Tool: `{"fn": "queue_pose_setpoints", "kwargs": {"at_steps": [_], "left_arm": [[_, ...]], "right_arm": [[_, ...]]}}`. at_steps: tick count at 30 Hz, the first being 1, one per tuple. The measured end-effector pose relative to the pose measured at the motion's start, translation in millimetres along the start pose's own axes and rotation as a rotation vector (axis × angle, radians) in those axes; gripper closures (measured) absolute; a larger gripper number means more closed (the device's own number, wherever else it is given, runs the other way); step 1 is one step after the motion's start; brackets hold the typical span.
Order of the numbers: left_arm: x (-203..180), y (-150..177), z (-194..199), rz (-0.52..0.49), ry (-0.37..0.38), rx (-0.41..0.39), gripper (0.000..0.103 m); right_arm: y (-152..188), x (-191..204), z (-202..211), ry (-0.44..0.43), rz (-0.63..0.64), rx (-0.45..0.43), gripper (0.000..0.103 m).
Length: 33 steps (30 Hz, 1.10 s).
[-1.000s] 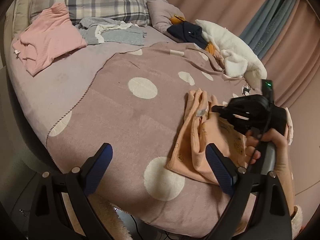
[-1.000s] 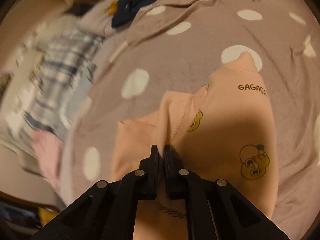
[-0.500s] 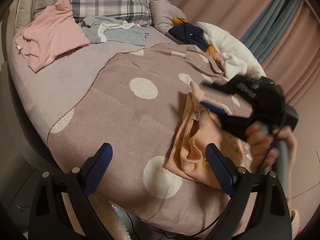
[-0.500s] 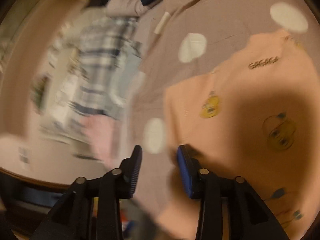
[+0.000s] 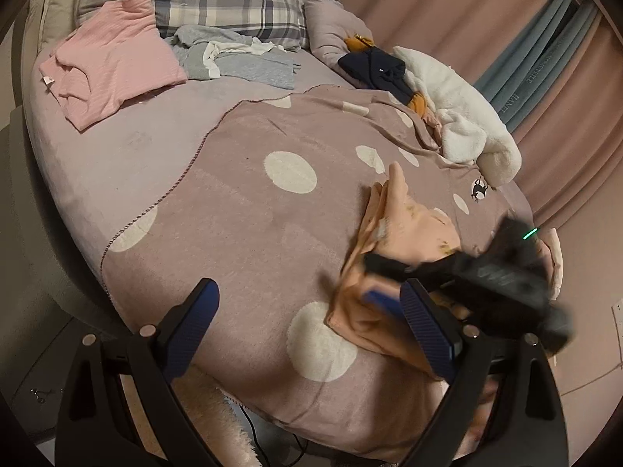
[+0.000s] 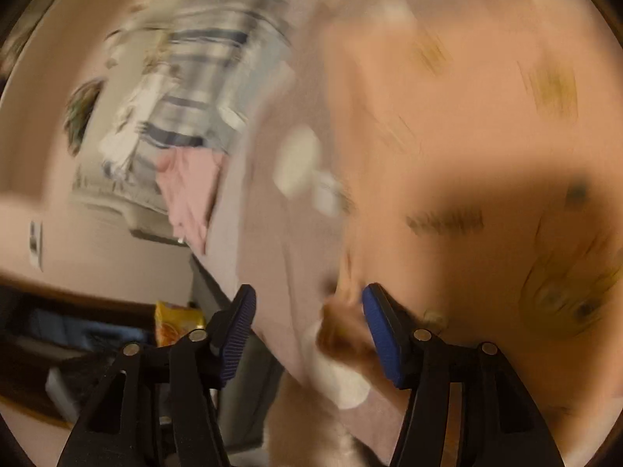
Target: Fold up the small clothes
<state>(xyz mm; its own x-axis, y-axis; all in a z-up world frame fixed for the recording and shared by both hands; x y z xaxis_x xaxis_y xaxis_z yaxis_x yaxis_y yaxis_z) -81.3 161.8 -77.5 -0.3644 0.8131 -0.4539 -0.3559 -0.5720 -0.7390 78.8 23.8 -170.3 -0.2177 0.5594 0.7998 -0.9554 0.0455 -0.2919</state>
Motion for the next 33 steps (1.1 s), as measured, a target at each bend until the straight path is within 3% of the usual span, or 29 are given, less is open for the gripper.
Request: {"fn": "queue_pose_setpoints", "kwargs": {"at_steps": [3,7,11,13,15,17,21,23,26,29,33], "left_arm": [[-2.6,-2.6,5.1,-0.018,-0.006,-0.023,0.008],[-7.8,-3.3,5.1,-0.013,0.009,-0.022,0.008],[-14.8,-1.4,6.5,-0.042,0.018,-0.014,0.008],[-16.3,-1.9,9.3,-0.062,0.019,-0.024,0.008],[-16.8,-3.4,11.2,-0.065,0.016,-0.031,0.008],[-16.0,-4.8,11.9,-0.045,0.024,-0.029,0.008],[-17.9,-5.6,13.5,-0.017,0.042,-0.025,0.007],[-22.1,-4.9,14.2,-0.032,0.041,-0.029,0.007],[-32.6,-2.2,13.9,-0.054,0.058,-0.024,0.007],[-44.7,-0.4,14.1,-0.077,0.093,-0.018,0.006],[-58.9,3.7,10.4,-0.119,0.141,0.000,0.001]], "right_arm": [[3.1,-2.3,7.8,-0.095,-0.059,-0.039,0.045],[7.5,11.8,14.7,-0.212,-0.109,0.046,0.044],[23.8,12.3,4.3,-0.096,-0.024,0.029,0.042],[29.8,9.0,12.6,-0.147,-0.058,0.029,0.042],[31.1,8.1,27.5,-0.132,-0.044,0.019,0.042],[31.8,8.0,52.3,-0.113,-0.019,-0.035,0.040],[39.0,2.9,105.1,-0.171,-0.006,-0.140,0.036],[35.3,-3.3,122.3,-0.112,0.003,-0.204,0.028],[26.5,-11.7,147.2,-0.010,0.038,-0.307,0.028],[25.0,-16.6,156.7,-0.019,0.027,-0.335,0.026],[27.7,-27.6,163.0,-0.001,-0.012,-0.355,0.015]]}}
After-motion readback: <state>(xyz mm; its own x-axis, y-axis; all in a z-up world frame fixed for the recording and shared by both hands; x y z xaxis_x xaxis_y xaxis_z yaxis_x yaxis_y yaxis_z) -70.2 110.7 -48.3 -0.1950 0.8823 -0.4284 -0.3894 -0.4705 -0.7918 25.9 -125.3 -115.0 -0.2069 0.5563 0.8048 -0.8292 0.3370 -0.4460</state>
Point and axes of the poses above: each gripper's, at about its wrist camera, not at the fingertips, and z roughly against the way its jaws point, x to its left, y to its underside, the point moved 4 cm from there along -z, roughly the way its jaws point, and after that the axes turned 15 degrees about -x, right-handed, at the moved point
